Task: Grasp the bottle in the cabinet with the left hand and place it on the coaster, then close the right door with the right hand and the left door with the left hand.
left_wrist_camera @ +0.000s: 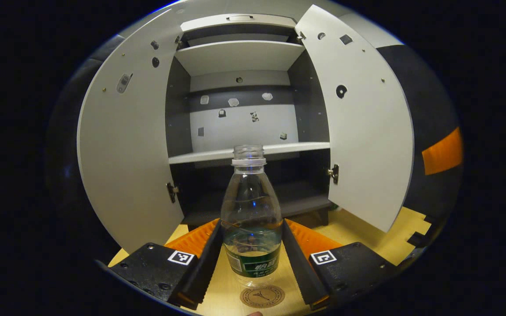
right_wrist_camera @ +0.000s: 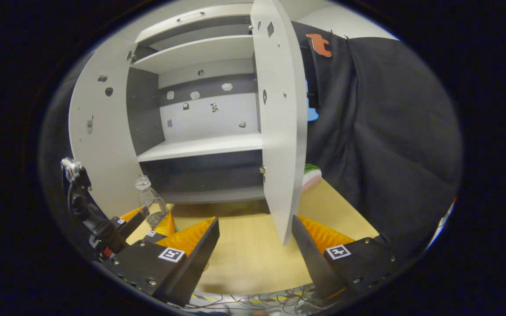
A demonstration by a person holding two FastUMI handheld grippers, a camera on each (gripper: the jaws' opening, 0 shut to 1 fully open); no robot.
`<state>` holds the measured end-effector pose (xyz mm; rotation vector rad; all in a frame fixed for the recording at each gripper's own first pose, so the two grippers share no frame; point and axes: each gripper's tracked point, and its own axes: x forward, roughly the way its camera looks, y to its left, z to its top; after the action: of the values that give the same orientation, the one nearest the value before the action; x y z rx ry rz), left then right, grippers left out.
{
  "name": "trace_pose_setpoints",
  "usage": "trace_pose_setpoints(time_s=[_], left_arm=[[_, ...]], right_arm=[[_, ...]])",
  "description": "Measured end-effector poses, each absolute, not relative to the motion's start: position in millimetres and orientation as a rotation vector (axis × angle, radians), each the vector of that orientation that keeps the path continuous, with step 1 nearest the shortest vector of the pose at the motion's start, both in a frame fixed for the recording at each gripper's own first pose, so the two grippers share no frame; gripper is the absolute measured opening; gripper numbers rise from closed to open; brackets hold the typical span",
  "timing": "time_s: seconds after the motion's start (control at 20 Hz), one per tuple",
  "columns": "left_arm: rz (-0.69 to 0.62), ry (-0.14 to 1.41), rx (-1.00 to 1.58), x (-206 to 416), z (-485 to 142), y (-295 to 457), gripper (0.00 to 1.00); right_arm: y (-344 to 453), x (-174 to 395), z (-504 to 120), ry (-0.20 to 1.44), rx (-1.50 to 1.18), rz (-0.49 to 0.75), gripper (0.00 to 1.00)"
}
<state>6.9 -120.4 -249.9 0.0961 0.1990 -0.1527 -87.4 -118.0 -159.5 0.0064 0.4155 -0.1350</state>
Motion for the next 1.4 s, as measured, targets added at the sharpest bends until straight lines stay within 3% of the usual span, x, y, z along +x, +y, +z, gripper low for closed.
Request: trace_pose_setpoints(time_s=[0.65,1.4], left_arm=[[-0.105,0.347,0.059,-3.9,-349.8,-112.1,0.82],[-0.102,0.376,-0.002,-25.6,-350.7,-107.4,0.87]], right_arm=[[-127.9,-102.8,-216.0,0.550,-0.022,-0.114,1.00],[-119.3,-103.1,-225.9,0.565,0.028,-0.081,1.00]])
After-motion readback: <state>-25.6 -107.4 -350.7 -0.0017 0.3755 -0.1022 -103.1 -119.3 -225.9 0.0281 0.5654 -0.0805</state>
